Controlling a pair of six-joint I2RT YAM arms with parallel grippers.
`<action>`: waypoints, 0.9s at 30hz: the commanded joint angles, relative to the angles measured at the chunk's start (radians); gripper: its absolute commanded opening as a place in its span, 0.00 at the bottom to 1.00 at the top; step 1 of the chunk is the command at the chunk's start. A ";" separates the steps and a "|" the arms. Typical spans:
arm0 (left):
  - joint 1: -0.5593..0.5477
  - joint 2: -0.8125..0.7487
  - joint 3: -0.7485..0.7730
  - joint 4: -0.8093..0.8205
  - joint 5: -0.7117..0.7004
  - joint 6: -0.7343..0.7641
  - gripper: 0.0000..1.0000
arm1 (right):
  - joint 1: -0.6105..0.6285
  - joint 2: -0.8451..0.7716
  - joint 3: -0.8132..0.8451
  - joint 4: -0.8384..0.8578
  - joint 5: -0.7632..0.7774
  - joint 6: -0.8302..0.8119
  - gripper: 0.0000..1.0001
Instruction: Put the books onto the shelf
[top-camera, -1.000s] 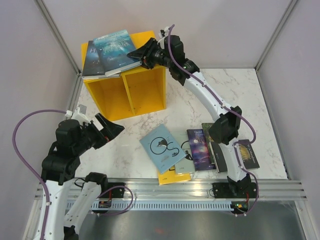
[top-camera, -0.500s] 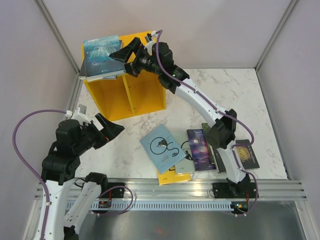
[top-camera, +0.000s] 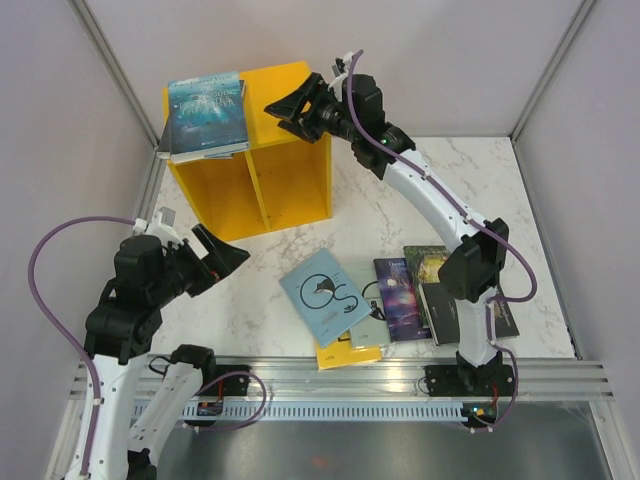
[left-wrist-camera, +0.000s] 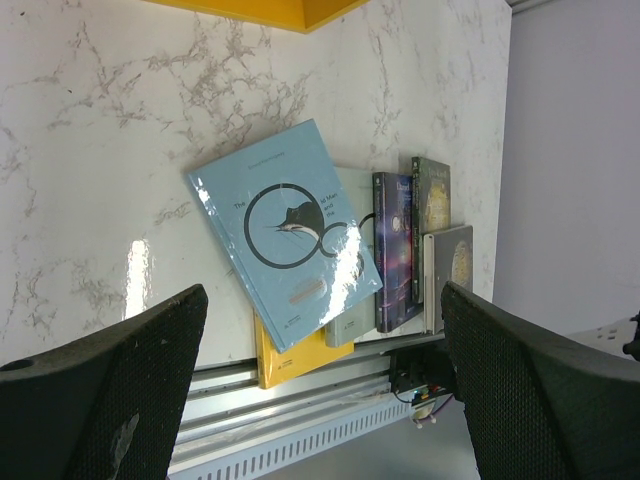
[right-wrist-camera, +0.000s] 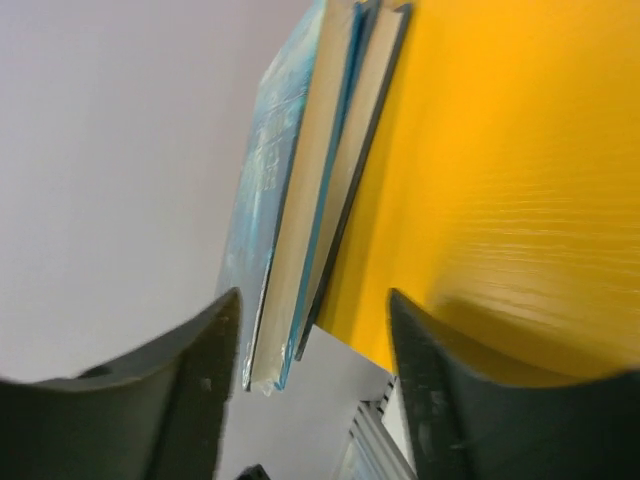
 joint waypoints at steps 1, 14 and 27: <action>0.002 -0.002 0.030 0.001 -0.013 0.035 1.00 | -0.006 -0.009 -0.024 -0.036 0.019 -0.038 0.59; 0.002 -0.016 0.012 0.001 -0.013 0.035 1.00 | 0.074 0.055 0.045 0.010 -0.008 0.002 0.05; 0.004 -0.024 0.009 0.001 -0.013 0.035 1.00 | 0.115 0.162 0.179 0.010 -0.007 0.042 0.02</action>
